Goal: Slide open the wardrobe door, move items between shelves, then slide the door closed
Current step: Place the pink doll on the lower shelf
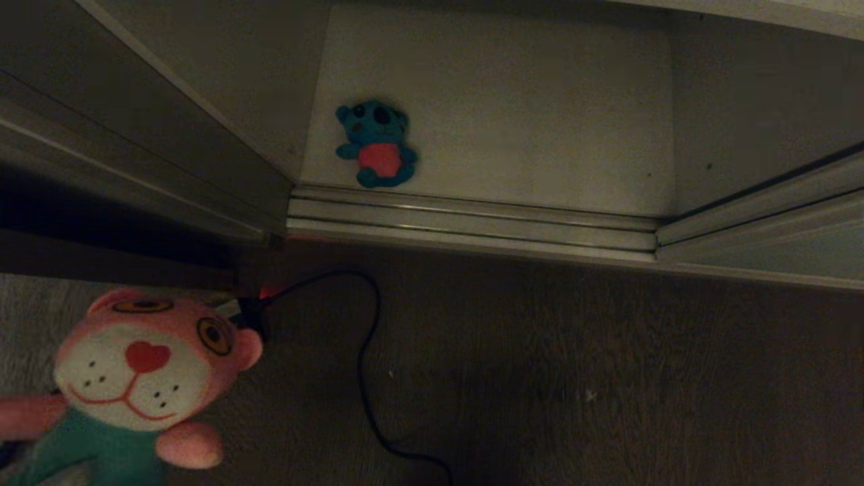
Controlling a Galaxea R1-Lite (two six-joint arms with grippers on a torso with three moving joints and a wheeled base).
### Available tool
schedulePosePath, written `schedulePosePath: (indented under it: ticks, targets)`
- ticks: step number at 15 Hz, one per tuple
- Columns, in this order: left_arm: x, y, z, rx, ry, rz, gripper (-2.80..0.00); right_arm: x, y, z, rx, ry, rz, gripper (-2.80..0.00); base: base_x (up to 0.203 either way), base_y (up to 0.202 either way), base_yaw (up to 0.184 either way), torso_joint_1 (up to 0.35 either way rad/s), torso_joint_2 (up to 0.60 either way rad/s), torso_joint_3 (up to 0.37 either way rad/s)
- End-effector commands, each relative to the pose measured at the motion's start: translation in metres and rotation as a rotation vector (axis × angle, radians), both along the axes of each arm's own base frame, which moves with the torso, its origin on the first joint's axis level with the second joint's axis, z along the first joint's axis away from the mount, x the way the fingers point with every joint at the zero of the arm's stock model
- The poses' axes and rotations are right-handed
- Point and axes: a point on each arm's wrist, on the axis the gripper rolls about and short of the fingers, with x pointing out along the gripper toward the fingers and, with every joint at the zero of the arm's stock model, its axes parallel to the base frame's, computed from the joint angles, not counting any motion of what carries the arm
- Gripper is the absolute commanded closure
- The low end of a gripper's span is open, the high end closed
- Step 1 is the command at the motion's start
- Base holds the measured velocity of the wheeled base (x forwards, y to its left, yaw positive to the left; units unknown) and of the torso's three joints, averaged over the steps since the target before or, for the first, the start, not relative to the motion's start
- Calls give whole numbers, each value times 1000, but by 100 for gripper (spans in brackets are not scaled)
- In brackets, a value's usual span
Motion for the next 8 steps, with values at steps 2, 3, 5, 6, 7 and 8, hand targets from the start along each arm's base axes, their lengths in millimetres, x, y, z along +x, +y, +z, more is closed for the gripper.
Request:
schedulePosePath:
  ticks: [2,3,5,6,7,8]
  targets:
    - [66,-5,16,-35,242,-161,0,0,0,-1,0,5,1,0,0,0,0,0,0,0]
    - [80,-8,19,-42,282,-214,0,0,0,-1,0,4,1,0,0,0,0,0,0,0]
    - [106,-21,19,-39,364,-334,0,0,0,-1,0,4,1,0,0,0,0,0,0,0]
    - [118,-28,17,-33,402,-372,0,0,0,-1,0,3,1,0,0,0,0,0,0,0]
    - [130,-35,16,-25,436,-405,0,0,0,-1,0,5,1,0,0,0,0,0,0,0]
    - [145,-44,15,-15,466,-434,0,0,0,-1,0,4,1,0,0,0,0,0,0,0]
